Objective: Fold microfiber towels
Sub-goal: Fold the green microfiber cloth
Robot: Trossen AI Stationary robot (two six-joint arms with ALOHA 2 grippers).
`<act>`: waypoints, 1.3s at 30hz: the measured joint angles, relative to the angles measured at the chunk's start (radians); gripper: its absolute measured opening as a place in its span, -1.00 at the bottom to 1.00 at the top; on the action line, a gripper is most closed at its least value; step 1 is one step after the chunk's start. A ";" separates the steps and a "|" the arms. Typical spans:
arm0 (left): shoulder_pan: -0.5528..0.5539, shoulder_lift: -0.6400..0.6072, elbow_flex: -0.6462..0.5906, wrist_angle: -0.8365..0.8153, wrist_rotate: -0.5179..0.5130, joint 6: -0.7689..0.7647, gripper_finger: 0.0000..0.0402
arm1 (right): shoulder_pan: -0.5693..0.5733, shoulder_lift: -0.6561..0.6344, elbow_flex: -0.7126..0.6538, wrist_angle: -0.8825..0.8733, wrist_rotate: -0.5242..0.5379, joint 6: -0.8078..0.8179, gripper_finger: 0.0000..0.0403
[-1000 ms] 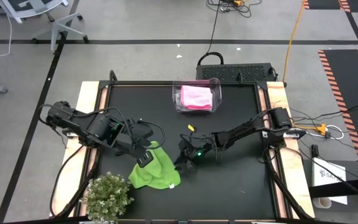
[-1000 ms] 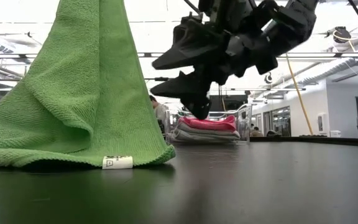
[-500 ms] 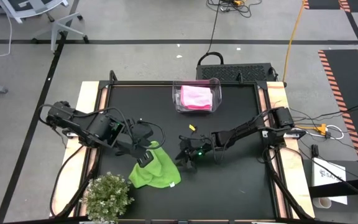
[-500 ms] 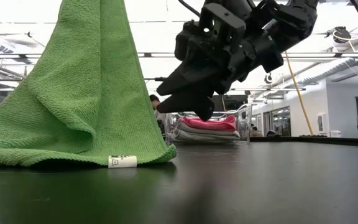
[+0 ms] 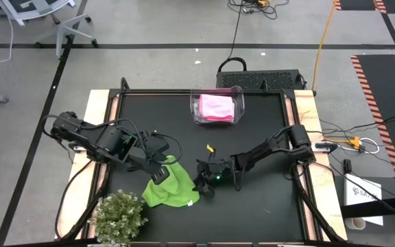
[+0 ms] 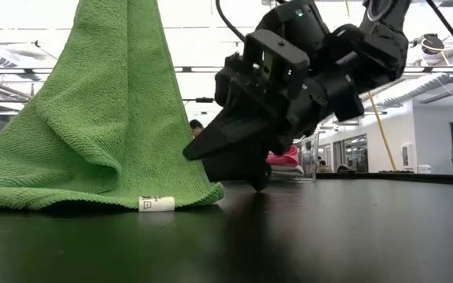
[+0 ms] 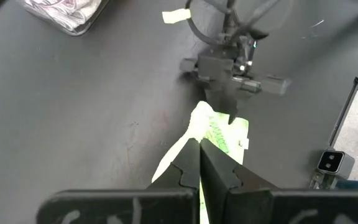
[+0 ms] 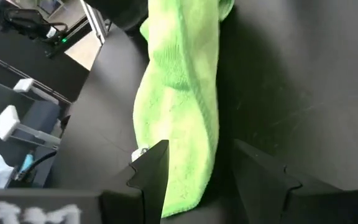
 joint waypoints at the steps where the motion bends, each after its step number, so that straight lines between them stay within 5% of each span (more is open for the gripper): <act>1: 0.000 0.000 0.000 0.001 -0.001 0.002 -0.99 | 0.008 0.013 0.000 0.020 0.003 0.008 -0.20; 8: 0.002 0.000 0.000 0.001 -0.004 -0.002 -0.99 | 0.052 0.067 0.005 0.128 0.039 0.054 -0.26; 15: 0.002 0.000 0.000 0.001 -0.004 -0.003 -0.99 | 0.068 0.068 0.006 0.112 0.025 0.089 -0.89; 22: 0.002 0.000 0.000 0.000 -0.008 0.018 -0.99 | 0.074 0.020 0.005 -0.059 -0.033 0.168 -1.00; 26: 0.001 0.003 -0.002 0.005 -0.035 0.041 -0.99 | 0.063 -0.195 -0.005 -0.470 -0.046 0.094 -1.00; 32: 0.003 -0.001 0.000 0.070 -0.134 0.100 -0.99 | 0.009 -0.680 0.001 -0.990 0.130 -0.076 -1.00; 39: 0.020 -0.001 0.000 0.343 -0.195 0.295 -0.99 | -0.060 -1.127 0.000 -1.053 0.323 -0.123 -1.00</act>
